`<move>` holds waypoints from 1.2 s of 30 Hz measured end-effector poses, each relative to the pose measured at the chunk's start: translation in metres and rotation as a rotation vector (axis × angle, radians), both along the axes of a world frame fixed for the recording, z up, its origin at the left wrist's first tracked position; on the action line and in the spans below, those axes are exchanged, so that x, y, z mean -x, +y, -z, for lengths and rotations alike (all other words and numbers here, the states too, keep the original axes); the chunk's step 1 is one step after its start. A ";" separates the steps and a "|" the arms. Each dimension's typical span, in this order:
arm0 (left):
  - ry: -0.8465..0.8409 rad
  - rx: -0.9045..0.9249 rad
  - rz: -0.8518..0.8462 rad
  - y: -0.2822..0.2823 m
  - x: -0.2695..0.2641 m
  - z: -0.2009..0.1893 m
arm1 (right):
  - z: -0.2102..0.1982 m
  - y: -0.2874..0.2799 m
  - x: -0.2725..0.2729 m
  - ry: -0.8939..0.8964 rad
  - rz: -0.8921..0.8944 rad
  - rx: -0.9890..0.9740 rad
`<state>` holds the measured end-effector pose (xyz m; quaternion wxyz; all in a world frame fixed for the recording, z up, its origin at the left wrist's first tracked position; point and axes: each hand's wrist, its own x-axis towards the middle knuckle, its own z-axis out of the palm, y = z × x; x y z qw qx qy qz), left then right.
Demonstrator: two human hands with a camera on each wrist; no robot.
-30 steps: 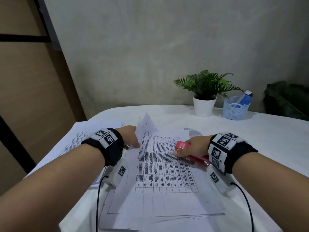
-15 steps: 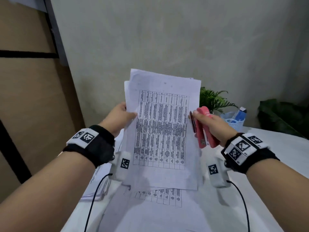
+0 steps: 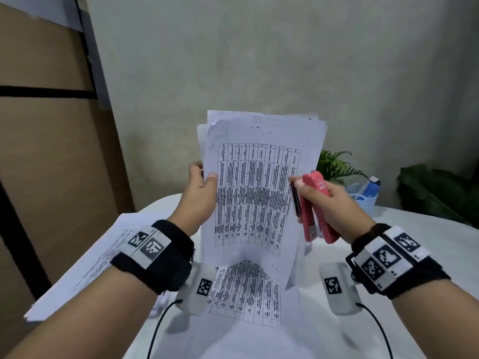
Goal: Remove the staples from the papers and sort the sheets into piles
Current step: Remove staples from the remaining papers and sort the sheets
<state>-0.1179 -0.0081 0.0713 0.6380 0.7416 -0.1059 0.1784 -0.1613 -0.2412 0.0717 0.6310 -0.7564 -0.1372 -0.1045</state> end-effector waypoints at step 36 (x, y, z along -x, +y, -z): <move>-0.084 0.041 -0.070 0.000 -0.036 0.022 | -0.001 -0.010 -0.040 -0.104 0.157 0.003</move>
